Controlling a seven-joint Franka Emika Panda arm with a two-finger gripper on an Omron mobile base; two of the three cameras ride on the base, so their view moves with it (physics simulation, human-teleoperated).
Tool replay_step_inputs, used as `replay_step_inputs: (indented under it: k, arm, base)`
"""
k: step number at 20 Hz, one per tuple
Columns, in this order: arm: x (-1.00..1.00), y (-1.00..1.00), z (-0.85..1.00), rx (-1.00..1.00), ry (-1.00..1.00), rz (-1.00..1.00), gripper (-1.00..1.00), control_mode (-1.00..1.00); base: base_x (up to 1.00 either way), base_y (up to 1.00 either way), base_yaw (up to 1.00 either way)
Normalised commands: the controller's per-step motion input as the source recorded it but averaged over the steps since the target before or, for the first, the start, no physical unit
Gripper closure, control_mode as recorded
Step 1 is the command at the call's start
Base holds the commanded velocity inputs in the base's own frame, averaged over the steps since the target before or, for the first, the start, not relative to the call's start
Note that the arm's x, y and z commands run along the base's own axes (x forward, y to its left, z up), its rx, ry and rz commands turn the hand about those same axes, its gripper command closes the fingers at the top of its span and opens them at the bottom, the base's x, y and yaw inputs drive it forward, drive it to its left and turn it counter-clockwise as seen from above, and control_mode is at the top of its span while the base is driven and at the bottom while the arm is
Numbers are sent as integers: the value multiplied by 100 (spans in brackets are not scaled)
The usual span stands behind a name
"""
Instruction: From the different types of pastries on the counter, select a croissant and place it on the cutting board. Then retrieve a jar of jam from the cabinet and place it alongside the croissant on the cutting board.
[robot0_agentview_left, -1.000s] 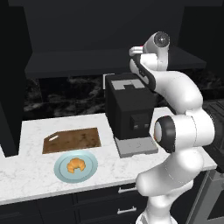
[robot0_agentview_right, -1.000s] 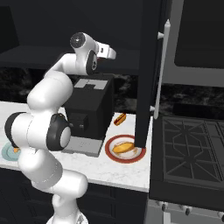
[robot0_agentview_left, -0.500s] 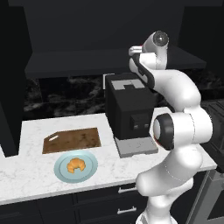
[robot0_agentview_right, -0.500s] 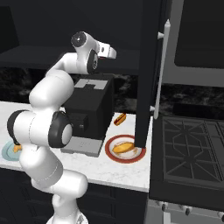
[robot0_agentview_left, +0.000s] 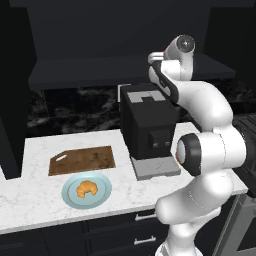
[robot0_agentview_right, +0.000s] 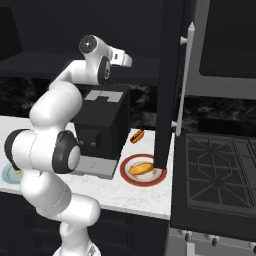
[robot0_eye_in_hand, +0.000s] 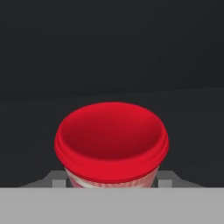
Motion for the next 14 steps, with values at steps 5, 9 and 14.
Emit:
replay_step_inputs:
  k: [5,9,14]
  arm:
    - [-51,10,12,0,-1,2,100,-100]
    - [-56,16,14,0,0,4,100,-100]
    - [-59,16,10,0,0,6,100,-100]
  base:
    - [0,0,0]
    - [0,0,0]
    - [0,0,0]
